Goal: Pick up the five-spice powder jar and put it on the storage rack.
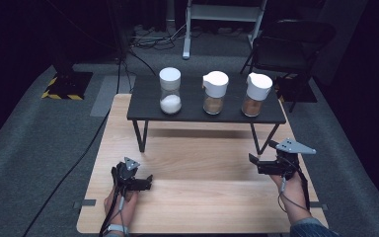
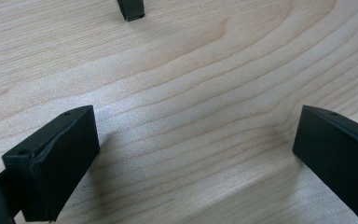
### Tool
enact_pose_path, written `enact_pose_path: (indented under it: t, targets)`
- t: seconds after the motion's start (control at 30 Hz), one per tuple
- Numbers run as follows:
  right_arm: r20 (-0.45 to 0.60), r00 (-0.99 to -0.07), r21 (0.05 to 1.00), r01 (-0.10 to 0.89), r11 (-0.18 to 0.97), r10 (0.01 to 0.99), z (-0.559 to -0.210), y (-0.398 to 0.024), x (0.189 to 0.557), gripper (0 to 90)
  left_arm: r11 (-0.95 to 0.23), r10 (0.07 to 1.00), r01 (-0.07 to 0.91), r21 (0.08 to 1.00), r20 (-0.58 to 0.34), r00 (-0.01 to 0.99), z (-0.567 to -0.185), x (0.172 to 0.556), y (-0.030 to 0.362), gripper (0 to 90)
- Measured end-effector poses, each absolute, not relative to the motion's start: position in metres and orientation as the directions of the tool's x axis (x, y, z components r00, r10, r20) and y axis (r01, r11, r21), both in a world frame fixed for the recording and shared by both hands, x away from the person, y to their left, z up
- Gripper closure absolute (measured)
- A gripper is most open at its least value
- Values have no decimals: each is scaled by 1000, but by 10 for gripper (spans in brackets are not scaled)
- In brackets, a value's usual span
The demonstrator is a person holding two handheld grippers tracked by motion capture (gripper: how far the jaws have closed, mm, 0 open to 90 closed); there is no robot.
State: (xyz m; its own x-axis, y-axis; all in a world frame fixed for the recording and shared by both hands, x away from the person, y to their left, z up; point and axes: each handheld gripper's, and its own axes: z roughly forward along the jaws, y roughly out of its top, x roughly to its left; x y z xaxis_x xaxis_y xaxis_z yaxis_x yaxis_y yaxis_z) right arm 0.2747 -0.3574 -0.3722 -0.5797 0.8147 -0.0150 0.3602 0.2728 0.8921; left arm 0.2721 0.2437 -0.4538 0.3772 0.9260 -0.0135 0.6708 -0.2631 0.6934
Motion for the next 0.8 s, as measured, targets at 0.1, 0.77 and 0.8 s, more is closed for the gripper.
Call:
enact_pose_path:
  t: [0.1, 0.77, 0.8]
  targets:
    - [-7, -574, 883, 380, 274, 819, -380, -357, 275, 38, -264, 926, 671, 693, -13, 378, -454, 272, 244, 4]
    - [-27, -548, 804, 485, 344, 836, -428, -343, 280, 28, -264, 926, 671, 693, -13, 377, -454, 272, 244, 4]
    - [-27, -548, 804, 485, 344, 836, -428, -343, 280, 28, -263, 926, 671, 693, -13, 377, -454, 272, 244, 4]
